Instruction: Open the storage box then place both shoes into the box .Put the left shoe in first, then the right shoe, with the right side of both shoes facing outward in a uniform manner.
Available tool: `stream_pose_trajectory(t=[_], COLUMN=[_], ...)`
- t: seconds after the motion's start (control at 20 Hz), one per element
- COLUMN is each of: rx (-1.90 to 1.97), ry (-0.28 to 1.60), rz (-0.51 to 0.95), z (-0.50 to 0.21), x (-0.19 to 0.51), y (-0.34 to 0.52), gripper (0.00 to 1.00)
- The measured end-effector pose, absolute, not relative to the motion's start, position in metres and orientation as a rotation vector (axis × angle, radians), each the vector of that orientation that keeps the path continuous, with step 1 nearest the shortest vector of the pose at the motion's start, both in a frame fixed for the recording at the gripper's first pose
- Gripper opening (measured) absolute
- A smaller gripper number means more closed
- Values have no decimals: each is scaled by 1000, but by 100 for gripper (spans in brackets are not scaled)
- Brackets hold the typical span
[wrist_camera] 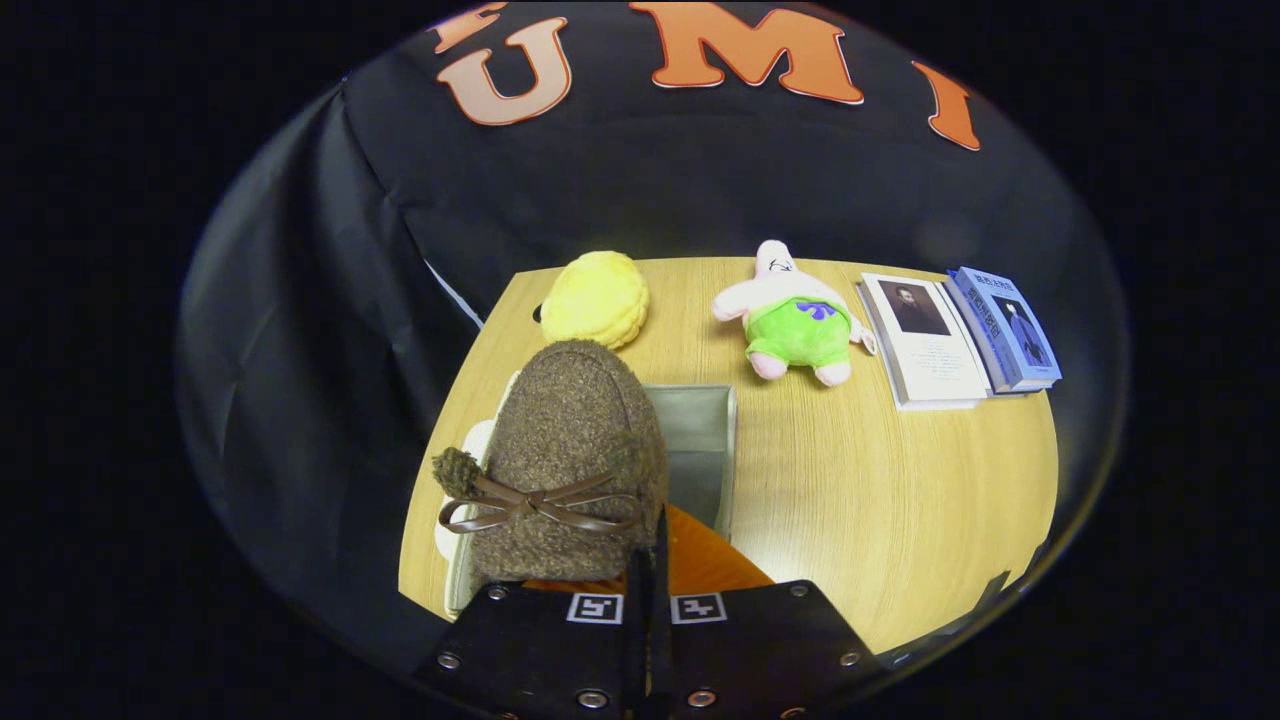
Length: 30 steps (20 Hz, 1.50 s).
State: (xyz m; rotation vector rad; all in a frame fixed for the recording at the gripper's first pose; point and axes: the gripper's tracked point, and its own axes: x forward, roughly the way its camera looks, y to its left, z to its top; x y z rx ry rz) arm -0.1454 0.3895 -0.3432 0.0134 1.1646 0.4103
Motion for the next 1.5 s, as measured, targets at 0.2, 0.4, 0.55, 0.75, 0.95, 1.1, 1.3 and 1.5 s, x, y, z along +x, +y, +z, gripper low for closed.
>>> stream_pose_trajectory(t=[0.2,0.4,0.55,0.75,0.95,1.1,1.3,1.5], rx=[-26,-53,-55,-6,73,99,111,116], ry=[1212,1244,1268,1238,1184,1117,987,824], rz=[373,352,369,412,443,451,457,461], z=[-370,-384,-386,-377,-337,-316,-278,-226], x=[-155,-163,-167,-155,-148,-133,-110,-84], y=[391,389,382,376,365,344,316,282], gripper=[4,9,28,56,65,73,82,90])
